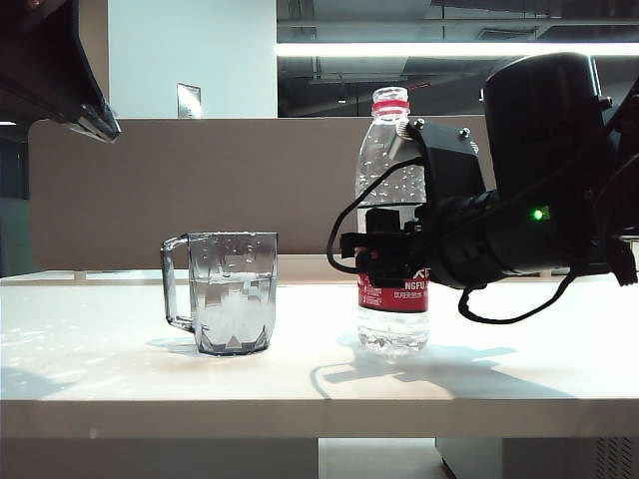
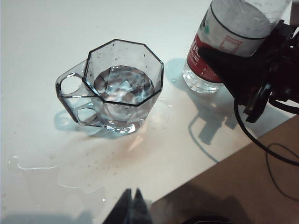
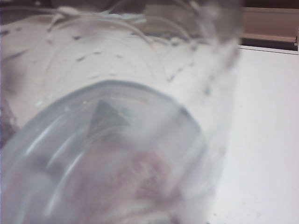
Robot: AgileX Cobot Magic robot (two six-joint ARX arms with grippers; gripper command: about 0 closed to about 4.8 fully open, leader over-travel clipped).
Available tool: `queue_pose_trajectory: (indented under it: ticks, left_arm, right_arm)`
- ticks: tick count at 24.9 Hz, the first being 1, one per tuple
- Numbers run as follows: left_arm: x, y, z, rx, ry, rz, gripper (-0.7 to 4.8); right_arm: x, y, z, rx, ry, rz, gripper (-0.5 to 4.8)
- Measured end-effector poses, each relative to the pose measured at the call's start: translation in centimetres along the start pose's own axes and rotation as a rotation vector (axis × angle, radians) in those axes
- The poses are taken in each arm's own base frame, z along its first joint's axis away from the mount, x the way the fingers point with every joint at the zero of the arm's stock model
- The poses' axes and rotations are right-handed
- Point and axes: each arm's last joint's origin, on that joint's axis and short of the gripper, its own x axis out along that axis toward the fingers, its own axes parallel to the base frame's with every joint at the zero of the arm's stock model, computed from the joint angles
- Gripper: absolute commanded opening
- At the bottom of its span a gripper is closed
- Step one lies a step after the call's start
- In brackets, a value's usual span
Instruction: Pick up the mineral water bottle on the table and pour water into the mug until it's half full.
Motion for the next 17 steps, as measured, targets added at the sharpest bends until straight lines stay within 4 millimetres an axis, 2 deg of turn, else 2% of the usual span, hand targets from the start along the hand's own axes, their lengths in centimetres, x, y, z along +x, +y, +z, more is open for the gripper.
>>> queue_pose_trajectory:
  ticks: [1, 3, 8, 9, 13, 16, 17]
  left_arm:
    - [0.0, 0.0, 0.0, 0.000, 0.000, 0.000, -0.01]
    - [0.0, 0.0, 0.0, 0.000, 0.000, 0.000, -0.01]
    - [0.0, 0.0, 0.0, 0.000, 0.000, 0.000, -0.01]
    - [0.0, 0.0, 0.0, 0.000, 0.000, 0.000, -0.01]
    - [0.0, 0.0, 0.0, 0.000, 0.000, 0.000, -0.01]
    - [0.0, 0.0, 0.0, 0.000, 0.000, 0.000, -0.01]
    - [0.0, 0.0, 0.0, 0.000, 0.000, 0.000, -0.01]
  right_arm:
    - [0.0, 0.0, 0.0, -0.002, 0.000, 0.000, 3.55]
    - [0.0, 0.0, 0.0, -0.002, 0.003, -0.001, 4.16]
    - [-0.3, -0.1, -0.7, -0.011, 0.058, -0.003, 4.52]
    - [-0.4, -0.1, -0.7, -0.012, 0.059, -0.002, 4.78]
    - [-2.1, -0.3, -0.4, -0.016, 0.053, -0.002, 4.79]
    - [-4.6, -0.7, 0.0, -0.014, 0.042, -0.002, 4.79]
    - [-5.4, -0.8, 0.3, -0.012, 0.030, -0.001, 4.59]
